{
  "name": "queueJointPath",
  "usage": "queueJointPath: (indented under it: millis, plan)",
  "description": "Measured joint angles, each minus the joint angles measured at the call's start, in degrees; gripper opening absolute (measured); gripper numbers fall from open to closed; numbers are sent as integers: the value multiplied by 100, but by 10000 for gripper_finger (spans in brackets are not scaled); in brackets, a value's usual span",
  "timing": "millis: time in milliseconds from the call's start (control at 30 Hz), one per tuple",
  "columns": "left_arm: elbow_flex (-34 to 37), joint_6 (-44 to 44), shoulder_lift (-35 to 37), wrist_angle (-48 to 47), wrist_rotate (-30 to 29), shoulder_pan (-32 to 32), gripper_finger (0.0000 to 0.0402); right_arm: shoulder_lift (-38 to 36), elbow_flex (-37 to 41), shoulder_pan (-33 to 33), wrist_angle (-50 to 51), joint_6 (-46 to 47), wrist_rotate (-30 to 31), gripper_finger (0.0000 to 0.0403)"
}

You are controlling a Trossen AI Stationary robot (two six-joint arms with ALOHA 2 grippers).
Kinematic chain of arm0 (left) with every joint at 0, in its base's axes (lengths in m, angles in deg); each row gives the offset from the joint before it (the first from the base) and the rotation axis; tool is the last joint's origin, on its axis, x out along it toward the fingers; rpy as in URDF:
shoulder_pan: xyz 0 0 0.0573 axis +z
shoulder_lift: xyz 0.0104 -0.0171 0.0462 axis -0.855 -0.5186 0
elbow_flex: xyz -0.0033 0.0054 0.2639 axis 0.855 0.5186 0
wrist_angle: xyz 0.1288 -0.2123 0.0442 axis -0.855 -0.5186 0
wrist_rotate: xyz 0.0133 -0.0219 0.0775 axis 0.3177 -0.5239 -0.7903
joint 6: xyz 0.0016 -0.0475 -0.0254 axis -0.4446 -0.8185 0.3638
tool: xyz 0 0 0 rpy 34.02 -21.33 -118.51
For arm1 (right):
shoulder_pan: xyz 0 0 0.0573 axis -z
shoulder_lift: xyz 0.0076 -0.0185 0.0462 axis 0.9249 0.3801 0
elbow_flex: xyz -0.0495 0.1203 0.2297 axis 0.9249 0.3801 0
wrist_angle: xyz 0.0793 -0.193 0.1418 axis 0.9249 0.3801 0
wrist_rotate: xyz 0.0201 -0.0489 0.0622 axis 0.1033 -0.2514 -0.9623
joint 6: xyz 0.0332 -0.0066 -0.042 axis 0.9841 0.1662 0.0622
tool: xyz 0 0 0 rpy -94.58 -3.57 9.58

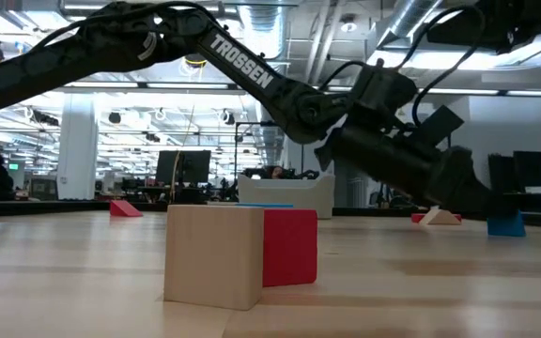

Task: Sort & place blocks by color
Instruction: Put the blue triangle block into the gray bin

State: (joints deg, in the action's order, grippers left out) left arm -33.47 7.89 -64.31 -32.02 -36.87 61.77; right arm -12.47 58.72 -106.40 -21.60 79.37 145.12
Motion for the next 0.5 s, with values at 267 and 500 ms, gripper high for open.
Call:
queueJointPath:
  millis: [267,500]
  plan:
    - [44,186,0,-140,2,0,184,0,0,0,29,0,0,52]
    - [50,227,0,-201,-2,-4,133,0,0,0,37,23,0,52]
